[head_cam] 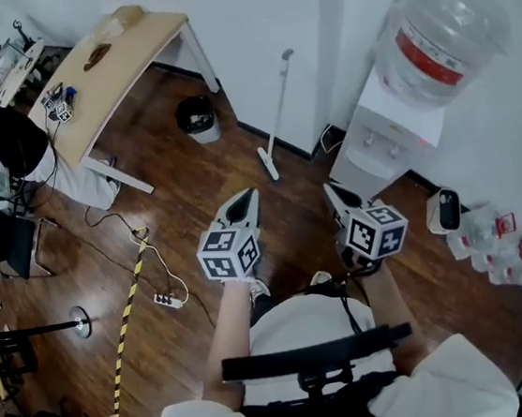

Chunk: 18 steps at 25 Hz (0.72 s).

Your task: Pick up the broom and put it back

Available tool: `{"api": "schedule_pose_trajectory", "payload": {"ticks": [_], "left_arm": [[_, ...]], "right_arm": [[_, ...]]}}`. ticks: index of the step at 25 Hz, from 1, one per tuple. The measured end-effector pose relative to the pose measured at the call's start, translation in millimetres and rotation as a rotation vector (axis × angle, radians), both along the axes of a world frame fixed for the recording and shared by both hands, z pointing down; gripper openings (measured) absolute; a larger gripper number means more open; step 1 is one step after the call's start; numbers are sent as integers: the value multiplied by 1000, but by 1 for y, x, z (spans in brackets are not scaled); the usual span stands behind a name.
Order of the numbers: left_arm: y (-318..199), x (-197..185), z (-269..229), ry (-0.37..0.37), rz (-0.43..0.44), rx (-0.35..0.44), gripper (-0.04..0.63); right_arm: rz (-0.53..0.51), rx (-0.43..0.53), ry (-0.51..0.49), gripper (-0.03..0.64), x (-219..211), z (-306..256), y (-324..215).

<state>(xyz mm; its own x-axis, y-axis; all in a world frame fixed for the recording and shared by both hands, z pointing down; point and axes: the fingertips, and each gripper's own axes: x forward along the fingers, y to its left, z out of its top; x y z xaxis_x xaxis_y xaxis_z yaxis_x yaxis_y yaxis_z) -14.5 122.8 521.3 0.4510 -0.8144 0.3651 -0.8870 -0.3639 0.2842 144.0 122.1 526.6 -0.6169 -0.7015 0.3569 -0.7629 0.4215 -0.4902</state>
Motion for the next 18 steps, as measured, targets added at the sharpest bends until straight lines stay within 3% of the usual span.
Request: {"api": "schedule_pose_trajectory", "payload": {"ticks": [18], "left_arm": [[1,-37,-30,63,43,62,2]], "right_arm": [[2,63,66,15,-59,-30,13]]}}
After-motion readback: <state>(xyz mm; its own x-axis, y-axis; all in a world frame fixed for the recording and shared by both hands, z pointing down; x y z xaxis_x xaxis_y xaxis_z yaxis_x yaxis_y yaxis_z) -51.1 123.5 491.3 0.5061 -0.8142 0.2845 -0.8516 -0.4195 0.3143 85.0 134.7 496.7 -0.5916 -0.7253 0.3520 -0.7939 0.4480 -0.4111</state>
